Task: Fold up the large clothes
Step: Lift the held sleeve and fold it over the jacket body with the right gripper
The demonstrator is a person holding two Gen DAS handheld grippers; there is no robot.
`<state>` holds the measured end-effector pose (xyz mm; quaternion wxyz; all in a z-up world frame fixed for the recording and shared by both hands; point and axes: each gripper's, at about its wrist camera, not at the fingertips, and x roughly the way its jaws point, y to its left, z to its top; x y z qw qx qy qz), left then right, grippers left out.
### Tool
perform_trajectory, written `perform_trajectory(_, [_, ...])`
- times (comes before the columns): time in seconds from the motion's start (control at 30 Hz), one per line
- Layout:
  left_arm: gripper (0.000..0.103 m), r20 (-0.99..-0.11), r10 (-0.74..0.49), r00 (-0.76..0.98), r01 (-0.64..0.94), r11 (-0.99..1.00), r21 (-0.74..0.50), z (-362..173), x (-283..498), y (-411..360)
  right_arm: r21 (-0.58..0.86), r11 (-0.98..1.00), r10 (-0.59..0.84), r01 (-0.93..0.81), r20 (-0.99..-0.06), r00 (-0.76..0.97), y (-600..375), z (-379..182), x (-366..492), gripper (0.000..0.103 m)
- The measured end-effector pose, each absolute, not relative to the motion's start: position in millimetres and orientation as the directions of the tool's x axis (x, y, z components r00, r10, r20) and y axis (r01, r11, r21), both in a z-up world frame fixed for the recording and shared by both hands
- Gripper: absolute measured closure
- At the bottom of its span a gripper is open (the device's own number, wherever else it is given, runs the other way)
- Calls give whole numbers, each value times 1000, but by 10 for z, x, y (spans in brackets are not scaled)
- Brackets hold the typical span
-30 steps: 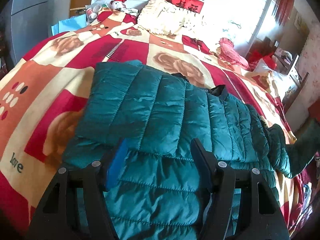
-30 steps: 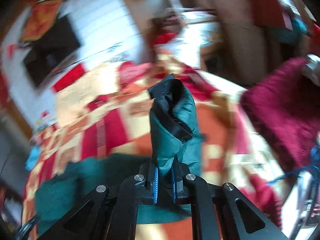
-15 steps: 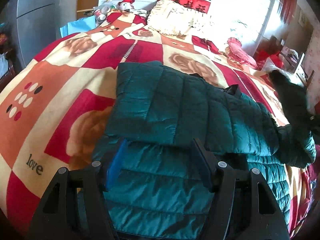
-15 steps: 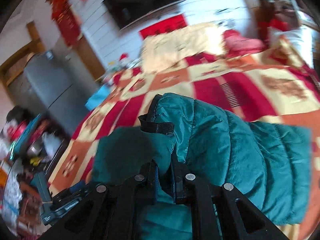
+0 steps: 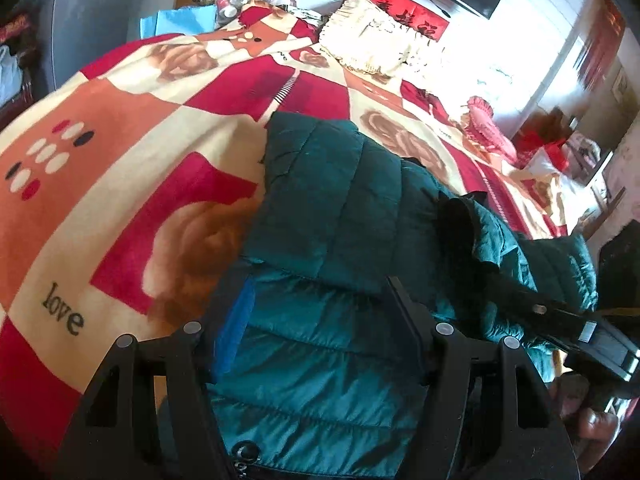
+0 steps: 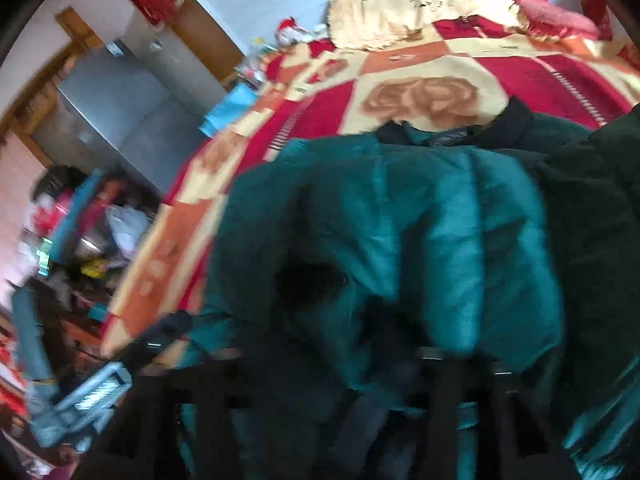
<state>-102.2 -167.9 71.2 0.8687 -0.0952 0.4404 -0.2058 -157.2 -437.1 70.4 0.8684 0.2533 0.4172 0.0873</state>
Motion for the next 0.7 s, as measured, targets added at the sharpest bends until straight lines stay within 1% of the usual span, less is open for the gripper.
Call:
perform_trajectory(0.03, [37,-723,-449,524,278,893,-354,723,-1028,-1690,518,854,369,54,-674,640,-4378,742,-1598,26])
perform_trajectory(0.13, [37,-702,-499,508,316,866,-388,793,-1082,-1798,491,870,343,54,-678,650,-4421,952,-1771,26])
perform_trajectory(0.2, [37,-688,-531,495,347,847,-403,844,-1120,-1920,492,869,332,51,-657,677,-4506,1111,-1923,26])
perform_trajectory(0.37, [37,-679,-565,469,414,820,-396,916,-1212,-2312,470,879,263,87,-628,733,-4832,1437,-2414,25])
perform_trajectory(0.47, [37,-699,-551,456,435,823,-365,882,-1203,-2573,461,879,220,121,-618,755,-5070,1583,-2687,25])
perform_trajectory(0.67, [37,-772,-475,421,455,848,-273,667,-1054,-3019,437,880,136,186,-606,784,-5425,1759,-3081,25])
perform_trajectory(0.7, [41,-771,-482,417,459,843,-279,648,-1042,-3039,437,877,122,200,-606,786,-5481,1768,-3130,25])
